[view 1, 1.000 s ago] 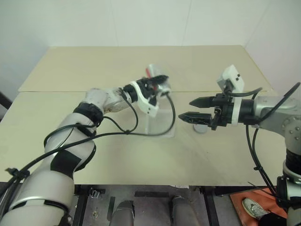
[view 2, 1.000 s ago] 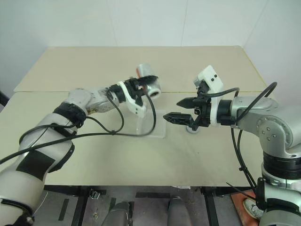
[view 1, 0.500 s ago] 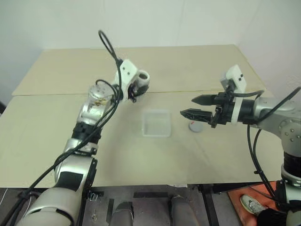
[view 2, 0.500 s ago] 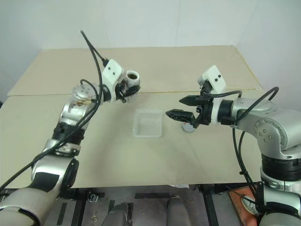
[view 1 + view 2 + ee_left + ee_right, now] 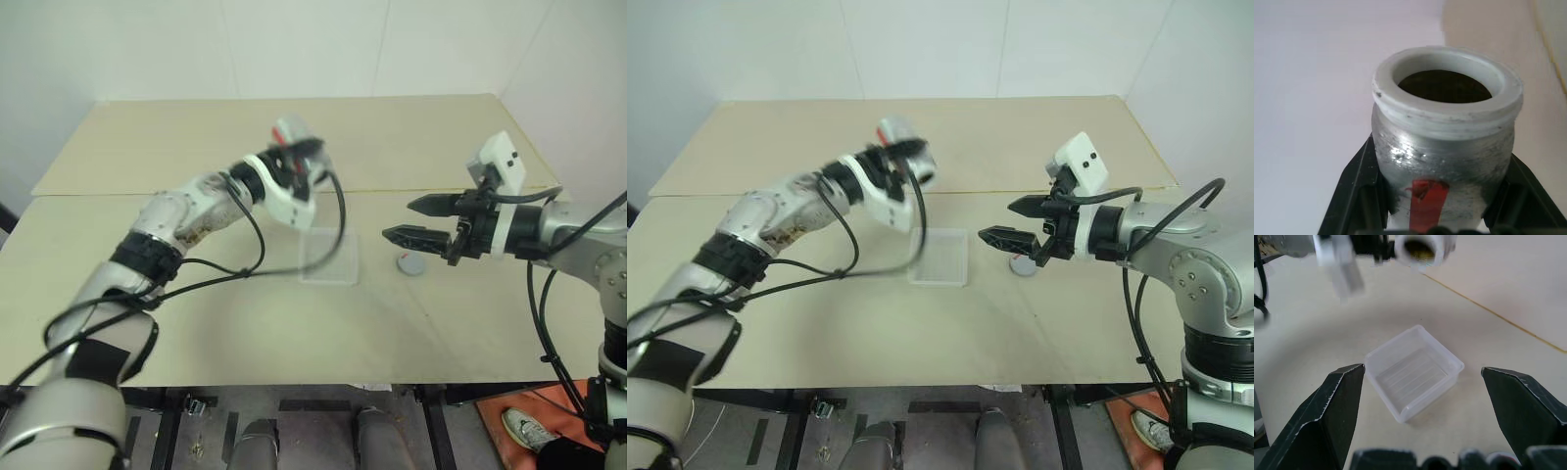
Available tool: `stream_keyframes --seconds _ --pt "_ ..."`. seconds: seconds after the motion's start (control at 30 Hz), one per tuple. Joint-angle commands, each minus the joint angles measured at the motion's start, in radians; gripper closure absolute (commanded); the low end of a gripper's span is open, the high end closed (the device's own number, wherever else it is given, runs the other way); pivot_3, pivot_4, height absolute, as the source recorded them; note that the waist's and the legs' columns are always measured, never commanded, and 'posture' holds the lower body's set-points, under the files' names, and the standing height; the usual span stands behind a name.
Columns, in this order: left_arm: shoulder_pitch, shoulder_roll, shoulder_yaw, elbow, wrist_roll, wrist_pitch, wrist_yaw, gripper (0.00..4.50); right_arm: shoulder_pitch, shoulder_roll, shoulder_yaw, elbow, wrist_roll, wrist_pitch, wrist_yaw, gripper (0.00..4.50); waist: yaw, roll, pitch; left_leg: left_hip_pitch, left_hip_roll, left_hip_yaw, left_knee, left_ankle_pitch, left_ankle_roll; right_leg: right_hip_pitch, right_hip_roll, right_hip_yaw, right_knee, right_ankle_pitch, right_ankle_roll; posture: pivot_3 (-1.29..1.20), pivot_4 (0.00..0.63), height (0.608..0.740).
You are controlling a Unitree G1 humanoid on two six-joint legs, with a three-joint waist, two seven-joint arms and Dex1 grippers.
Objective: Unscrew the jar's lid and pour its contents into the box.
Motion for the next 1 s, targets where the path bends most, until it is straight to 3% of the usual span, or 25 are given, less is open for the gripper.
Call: stream_keyframes --seconds 0.03,0.2,0.4,0.57,0.63,0.77,0.9,1.0 --pt "-0.051 -0.028 -0.125 -0.024 0.277 0.087 0.177 2.55 -0.035 -0.008 -0.023 -0.013 0.002 -0.009 -0.016 0.05 0.007 0.000 0.000 0.000 0.000 0.000 0.000 0.000 0.000 0.000 0.000 0.000 0.000 0.000 0.000 0.00 0.150 0.740" --pt "-0.070 -0.086 -0.174 0.019 0.375 0.153 0.198 2.55 -0.055 0.008 -0.080 -0.029 0.057 0.034 -0.062 0.05 0.011 0.000 0.000 -0.004 0.000 0.000 0.000 0.000 0.000 -0.003 0.000 0.000 0.001 0.000 0.000 0.00 0.150 0.740" --pt "-0.074 -0.104 -0.162 0.041 0.357 0.155 0.215 2.55 -0.027 0.011 -0.122 -0.063 0.112 0.053 -0.094 0.05 0.011 0.000 0.000 -0.003 0.000 0.000 0.000 0.000 0.000 -0.003 0.000 0.000 0.001 0.000 0.000 0.00 0.150 0.740" --pt "-0.063 -0.112 -0.113 0.060 0.255 0.114 0.167 2.55 -0.018 0.005 -0.118 -0.058 0.123 0.042 -0.106 0.05 0.012 0.000 0.000 -0.003 0.000 0.000 0.000 0.000 0.001 -0.003 0.000 0.000 0.001 0.000 0.000 0.00 0.150 0.740" --pt "-0.046 -0.117 -0.063 0.075 0.154 0.084 0.114 2.55 -0.019 0.006 -0.115 -0.053 0.122 0.038 -0.108 0.05 0.012 0.000 0.000 -0.004 0.000 0.000 0.000 0.000 0.001 -0.003 0.000 0.000 0.001 0.000 0.000 0.00 0.150 0.740" --pt "0.065 -0.173 0.185 0.046 -0.334 0.113 -0.221 2.55 -0.012 0.010 -0.115 -0.047 0.116 0.023 -0.103 0.05 0.010 0.000 0.000 -0.003 0.000 0.000 0.000 0.000 0.001 -0.003 0.000 0.000 0.001 0.000 0.000 0.00 0.150 0.740" --pt "0.160 -0.290 0.478 -0.067 -0.801 0.482 -0.555 2.55 -0.004 0.022 -0.105 -0.038 0.106 0.001 -0.096 0.05 0.007 0.000 0.000 -0.003 0.000 0.000 0.000 0.000 0.000 -0.002 0.000 0.000 0.001 0.000 0.000 0.00 0.150 0.740" --pt "0.216 -0.346 0.634 -0.159 -0.994 0.724 -0.616 2.55 -0.002 0.028 -0.100 -0.031 0.106 -0.007 -0.093 0.05 0.002 0.000 0.000 -0.003 0.000 0.000 0.001 0.000 0.001 -0.002 0.000 0.000 0.002 0.000 0.000 0.00 0.150 0.740"
